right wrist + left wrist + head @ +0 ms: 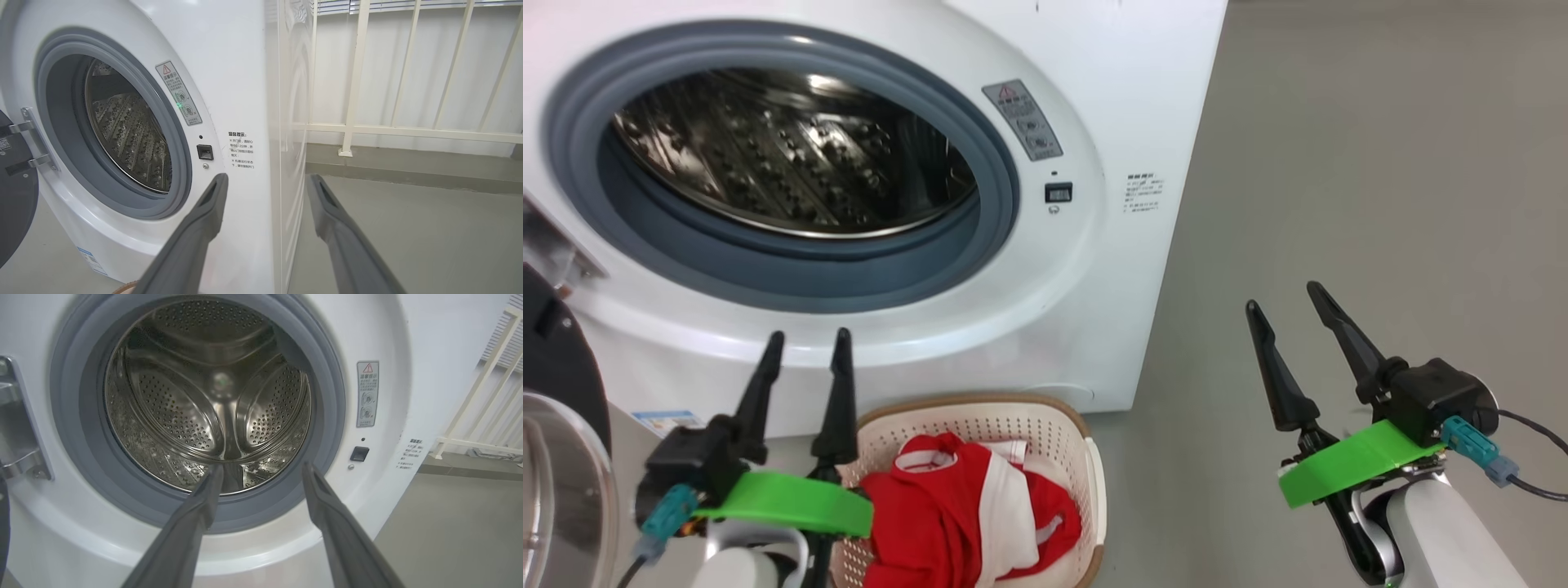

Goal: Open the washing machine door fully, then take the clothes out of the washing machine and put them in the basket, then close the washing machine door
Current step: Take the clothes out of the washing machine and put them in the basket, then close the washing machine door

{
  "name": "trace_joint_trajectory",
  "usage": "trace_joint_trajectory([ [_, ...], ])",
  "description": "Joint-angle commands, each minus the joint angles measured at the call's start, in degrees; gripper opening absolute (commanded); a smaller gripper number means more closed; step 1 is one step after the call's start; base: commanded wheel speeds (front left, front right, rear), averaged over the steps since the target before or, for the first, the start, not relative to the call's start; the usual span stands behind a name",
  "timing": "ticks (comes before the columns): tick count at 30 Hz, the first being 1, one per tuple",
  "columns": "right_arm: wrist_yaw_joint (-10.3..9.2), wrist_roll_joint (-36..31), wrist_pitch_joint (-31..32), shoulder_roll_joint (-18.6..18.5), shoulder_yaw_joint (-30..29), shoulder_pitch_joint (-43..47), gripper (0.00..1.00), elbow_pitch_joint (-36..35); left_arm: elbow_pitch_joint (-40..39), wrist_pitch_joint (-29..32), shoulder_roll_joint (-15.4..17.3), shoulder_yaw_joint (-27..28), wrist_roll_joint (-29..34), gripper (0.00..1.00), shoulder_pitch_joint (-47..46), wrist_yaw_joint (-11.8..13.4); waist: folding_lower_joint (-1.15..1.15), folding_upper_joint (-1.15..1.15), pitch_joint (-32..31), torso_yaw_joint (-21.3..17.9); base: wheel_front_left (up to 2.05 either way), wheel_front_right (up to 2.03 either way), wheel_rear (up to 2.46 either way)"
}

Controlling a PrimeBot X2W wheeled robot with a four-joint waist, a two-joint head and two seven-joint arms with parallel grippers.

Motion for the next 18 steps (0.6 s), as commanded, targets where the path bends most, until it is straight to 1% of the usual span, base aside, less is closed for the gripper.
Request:
trace_joint_trajectory([
  [1, 0.26, 0.23, -0.32, -0.35, 0.91, -0.11, 1.00, -1.14, -3.13, -0.69, 1.41, 2.40, 0.92, 1.00, 0.44, -0.15, 0.00, 0.00, -1.55, 0.13, 0.00, 0.00, 0.00],
  [7, 0.26, 0.43, -0.34, -0.38, -0.36, 0.99, 1.00, -0.57, -8.73, -0.69, 2.34, 3.73, 4.04, 1.00, 3.68, 1.02, 0.00, 0.00, -3.24, -0.04, 0.00, 0.00, 0.00],
  [18, 0.26, -1.29, -0.36, -0.67, -2.21, 3.48, 1.00, -2.26, -12.25, -0.69, 2.95, 5.87, 5.09, 1.00, 8.66, 2.73, 0.00, 0.00, -4.48, -0.93, 0.00, 0.00, 0.00],
])
